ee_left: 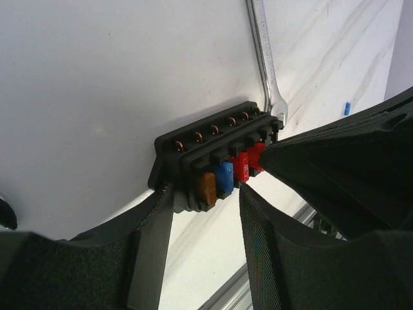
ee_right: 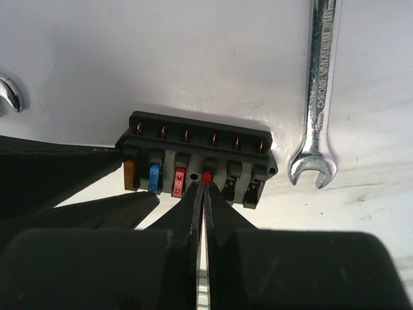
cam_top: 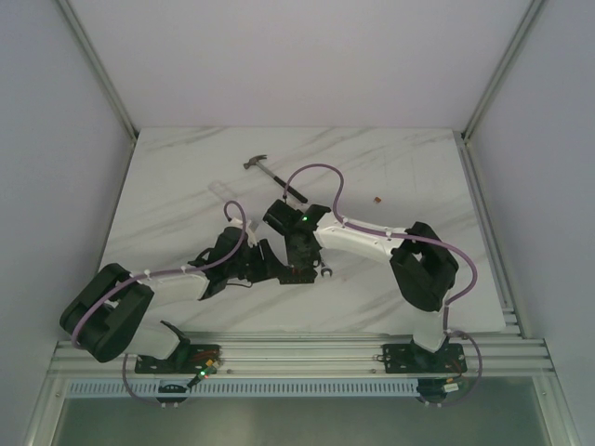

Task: Snap on the fuse box
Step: Install the fuse at the fuse box base.

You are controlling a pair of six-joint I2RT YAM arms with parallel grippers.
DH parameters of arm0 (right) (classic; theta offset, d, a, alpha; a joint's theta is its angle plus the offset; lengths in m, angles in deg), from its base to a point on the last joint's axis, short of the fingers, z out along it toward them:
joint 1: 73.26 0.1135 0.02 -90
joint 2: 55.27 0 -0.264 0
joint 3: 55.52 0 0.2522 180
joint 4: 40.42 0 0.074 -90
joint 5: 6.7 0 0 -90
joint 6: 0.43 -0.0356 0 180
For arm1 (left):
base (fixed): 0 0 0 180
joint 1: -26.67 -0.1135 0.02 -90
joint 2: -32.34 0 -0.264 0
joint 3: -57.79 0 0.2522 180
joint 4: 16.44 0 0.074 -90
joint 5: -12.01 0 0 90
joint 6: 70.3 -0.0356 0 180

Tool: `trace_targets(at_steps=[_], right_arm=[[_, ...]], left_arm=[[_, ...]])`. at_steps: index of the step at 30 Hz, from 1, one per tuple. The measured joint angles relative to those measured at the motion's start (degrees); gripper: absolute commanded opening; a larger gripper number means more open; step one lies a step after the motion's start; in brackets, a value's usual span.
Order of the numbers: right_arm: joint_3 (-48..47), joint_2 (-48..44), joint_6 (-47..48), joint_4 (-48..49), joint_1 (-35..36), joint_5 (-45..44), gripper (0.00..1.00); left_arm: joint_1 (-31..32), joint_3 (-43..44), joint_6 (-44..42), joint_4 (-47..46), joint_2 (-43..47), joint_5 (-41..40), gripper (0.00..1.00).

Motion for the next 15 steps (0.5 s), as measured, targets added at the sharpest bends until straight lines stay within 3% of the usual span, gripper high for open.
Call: trace_targets(at_steps=[11,15], right_arm=[[0.11,0.15,-0.15,-0.74,0.02,-0.79,0.00],[0.07,-0.07,-0.11,-0.92,0.09,-1.11,0.07]], left_arm=[[0.07,-0.52,0.92,-1.57,-1.16,0.07,0.50],[0.09,-0.70,1.33,-2.21,-1.33,0.07,0.50]])
